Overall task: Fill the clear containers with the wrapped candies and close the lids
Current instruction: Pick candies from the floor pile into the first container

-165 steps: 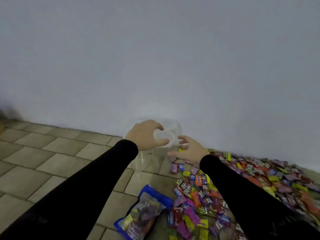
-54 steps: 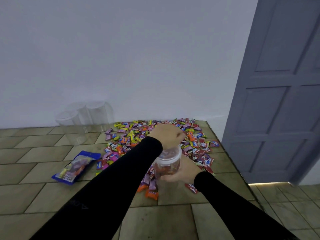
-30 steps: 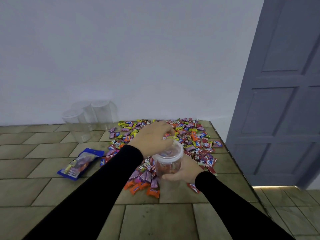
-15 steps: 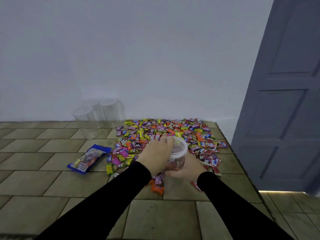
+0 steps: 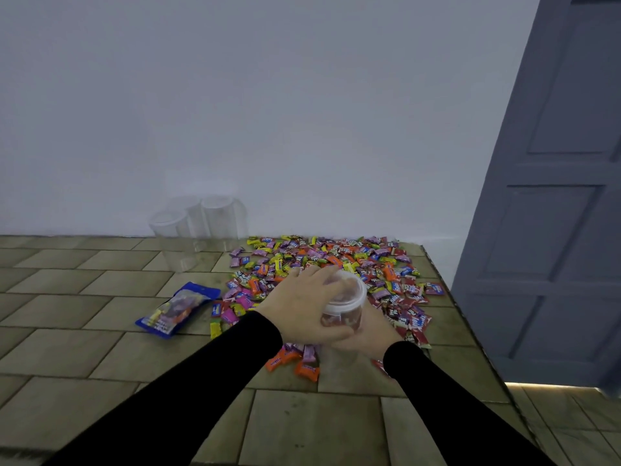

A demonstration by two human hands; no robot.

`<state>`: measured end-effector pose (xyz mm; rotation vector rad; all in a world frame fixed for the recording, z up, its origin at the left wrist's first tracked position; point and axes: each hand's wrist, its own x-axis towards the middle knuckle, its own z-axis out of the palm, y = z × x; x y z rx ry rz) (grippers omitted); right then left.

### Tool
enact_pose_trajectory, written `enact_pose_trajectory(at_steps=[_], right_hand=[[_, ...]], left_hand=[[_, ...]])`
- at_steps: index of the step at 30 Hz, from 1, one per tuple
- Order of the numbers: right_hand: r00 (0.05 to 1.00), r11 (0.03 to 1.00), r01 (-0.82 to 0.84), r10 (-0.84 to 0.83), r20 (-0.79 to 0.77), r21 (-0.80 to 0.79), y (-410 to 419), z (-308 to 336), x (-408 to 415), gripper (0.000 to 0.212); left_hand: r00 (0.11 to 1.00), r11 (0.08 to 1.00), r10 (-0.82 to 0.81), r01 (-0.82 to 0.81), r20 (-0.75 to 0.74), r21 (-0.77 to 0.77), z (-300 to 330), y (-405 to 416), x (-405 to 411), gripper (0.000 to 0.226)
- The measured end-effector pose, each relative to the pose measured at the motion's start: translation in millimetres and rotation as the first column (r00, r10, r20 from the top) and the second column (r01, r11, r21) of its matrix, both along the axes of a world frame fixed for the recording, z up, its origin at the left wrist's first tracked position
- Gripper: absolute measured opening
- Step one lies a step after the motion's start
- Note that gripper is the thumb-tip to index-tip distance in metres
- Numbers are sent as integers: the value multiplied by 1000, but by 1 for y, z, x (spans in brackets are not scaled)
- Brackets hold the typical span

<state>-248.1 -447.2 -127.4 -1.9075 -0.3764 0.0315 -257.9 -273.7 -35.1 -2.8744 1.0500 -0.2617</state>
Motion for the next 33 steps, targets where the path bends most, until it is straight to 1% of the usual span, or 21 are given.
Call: enact_pose_trajectory(at_steps=[3,4,6,7,8,10,11,13,14,16,17,18,20,21,22,23,25,27,30,33], right_hand=[[999,999,10,-7,-54,51,0,0,-3,74],[999,999,24,-22,-45,43,0,-2,-2,74],[999,999,41,-40,-27,12,1,-1,-4,77],[999,999,48,-48,-25,-6,1,-1,-4,80],[998,998,54,-55,-26,-24,1,-2,-3,83],[997,997,66,-67,-40,-39,0,-2,-4,88],[996,997,71,-73,-51,-38,0,-2,-4,88],[993,995,89,-92,-72,-47,0,-1,-4,89],[992,994,99,-103,-73,-56,-1,-2,-4,91],[990,991,114,-119,-75,-68,-2,-2,-6,96],[989,990,118,-125,-78,-80,-3,-2,-7,97],[989,989,118,-126,-80,-90,-4,-2,-9,97],[989,989,118,-126,-81,-92,-5,-1,-11,95],[989,989,118,-126,-81,-92,-6,-1,-13,96],[989,989,120,-127,-79,-92,-6,-1,-14,97],[989,989,120,-127,-81,-85,-7,0,-16,98],[988,990,120,-126,-93,-75,-8,-1,-18,100],[988,989,118,-126,-94,-87,-9,-1,-20,105],[987,988,120,-129,-100,-94,-9,1,-24,108],[986,988,123,-132,-98,-94,-8,3,-27,103]], left_hand=[[992,993,-102,106,80,-45,-10,-2,6,60],[984,989,-132,138,118,-44,-12,-1,8,55],[958,982,-175,185,227,-21,-16,0,11,52],[957,980,-179,193,229,-39,-14,-1,9,54],[969,978,-164,184,183,-96,-10,-2,7,57],[995,956,-87,96,43,-276,-5,-2,8,58],[999,936,-49,50,12,-349,-5,-2,10,54],[999,880,45,-37,6,-474,-4,-1,11,45],[995,844,102,-79,13,-531,-4,1,11,41],[973,733,230,-189,-24,-653,-3,5,10,40],[954,685,295,-253,-58,-683,-4,9,10,39],[932,658,352,-314,-90,-684,-6,14,10,34],[885,618,424,-438,-193,-653,-12,27,10,22],[864,619,441,-488,-242,-616,-16,34,9,20],[855,657,433,-516,-286,-549,-21,41,8,21],[852,725,399,-520,-340,-451,-26,46,6,23],[809,853,300,-464,-505,-237,-41,53,2,22],[759,921,253,-379,-600,-92,-56,56,-3,22],[737,949,267,-315,-620,34,-72,56,-8,24],[742,947,277,-318,-611,43,-81,54,-9,25]])
